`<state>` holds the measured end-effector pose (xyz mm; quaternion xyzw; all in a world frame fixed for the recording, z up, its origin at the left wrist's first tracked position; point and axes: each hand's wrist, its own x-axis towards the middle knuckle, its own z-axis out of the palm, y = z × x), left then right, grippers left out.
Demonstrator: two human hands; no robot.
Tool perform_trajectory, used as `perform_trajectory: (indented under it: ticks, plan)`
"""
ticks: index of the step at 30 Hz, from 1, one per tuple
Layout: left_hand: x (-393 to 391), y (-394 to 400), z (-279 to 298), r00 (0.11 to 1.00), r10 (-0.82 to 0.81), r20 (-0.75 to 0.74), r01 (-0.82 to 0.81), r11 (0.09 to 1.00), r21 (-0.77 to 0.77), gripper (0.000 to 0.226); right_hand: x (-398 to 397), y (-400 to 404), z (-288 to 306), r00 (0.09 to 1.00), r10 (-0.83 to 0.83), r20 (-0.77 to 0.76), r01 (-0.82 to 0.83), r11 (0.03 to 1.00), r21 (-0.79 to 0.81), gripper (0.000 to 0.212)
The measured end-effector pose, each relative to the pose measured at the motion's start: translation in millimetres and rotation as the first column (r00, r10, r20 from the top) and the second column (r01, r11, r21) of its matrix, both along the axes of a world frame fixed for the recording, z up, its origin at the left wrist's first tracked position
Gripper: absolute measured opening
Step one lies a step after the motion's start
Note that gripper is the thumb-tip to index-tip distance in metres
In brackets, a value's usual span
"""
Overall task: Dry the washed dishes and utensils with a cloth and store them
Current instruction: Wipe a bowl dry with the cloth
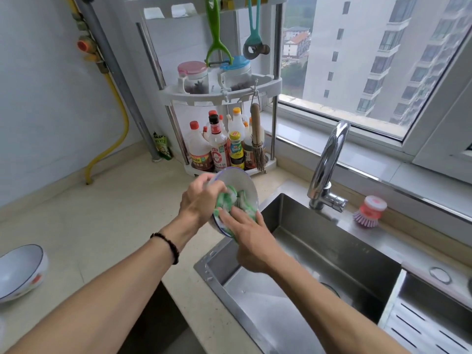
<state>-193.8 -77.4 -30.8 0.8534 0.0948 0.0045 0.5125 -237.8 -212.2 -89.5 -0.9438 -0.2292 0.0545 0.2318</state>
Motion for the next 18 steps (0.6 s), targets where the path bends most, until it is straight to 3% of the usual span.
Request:
perform_trajectory:
  ticks: [2,3,4,7,8,9,11,12,13,14,15,17,18]
  plan:
    - [1,0,0,0.998,0.057,0.023,-0.057,0.998,-0.013,0.025,-3,14,15,0.977,0.055,-0.205,0.025,0.929,0.370,0.069]
    - [1,1,2,0.999,0.033,0.015,-0.033,0.999,0.007,0.027,-4,15,15,0.964,0.095,-0.247,0.028,0.892,0.451,0.067]
    - [2,5,4,1.000,-0.016,-0.008,0.016,0.999,0.036,0.029,-5,14,12,0.963,0.117,-0.244,-0.003,0.907,0.421,0.072]
    - [6,11,10,0.987,-0.137,-0.086,0.143,0.987,0.071,0.032,-1,-1,-4,0.996,0.050,-0.076,-0.053,0.998,-0.036,0.092]
    - [6,10,9,0.988,-0.128,-0.081,0.134,0.988,0.073,0.032,1,0,-3,0.997,0.027,-0.072,-0.032,0.997,-0.072,0.093]
    - [4,8,8,0.994,-0.089,-0.061,0.094,0.993,0.073,0.033,1,5,2,0.991,0.019,-0.133,-0.018,1.000,0.009,0.087]
    - [2,2,6,1.000,0.015,-0.006,-0.015,0.999,0.047,0.034,0,18,17,0.947,0.067,-0.314,0.063,0.921,0.385,0.062]
    - [3,1,5,0.999,0.038,0.009,-0.039,0.999,0.035,0.035,-1,22,21,0.940,0.097,-0.327,0.077,0.874,0.479,0.054]
    - [4,2,6,1.000,0.025,0.006,-0.025,0.999,0.035,0.034,-3,22,20,0.942,0.108,-0.319,0.061,0.877,0.477,0.054]
    - [6,4,7,1.000,-0.013,-0.010,0.013,0.999,0.045,0.034,-3,17,16,0.946,0.098,-0.309,0.036,0.915,0.402,0.062]
    - [7,6,9,0.998,-0.053,-0.031,0.054,0.997,0.052,0.033,-3,9,14,0.963,0.070,-0.259,-0.008,0.973,0.230,0.073]
    - [9,9,10,0.994,-0.094,-0.062,0.098,0.994,0.054,0.032,4,-4,10,0.994,0.013,-0.108,-0.023,0.995,-0.094,0.088]
    - [8,7,9,0.994,-0.090,-0.059,0.093,0.994,0.052,0.031,6,-4,9,0.995,-0.012,-0.095,0.001,0.993,-0.120,0.090]
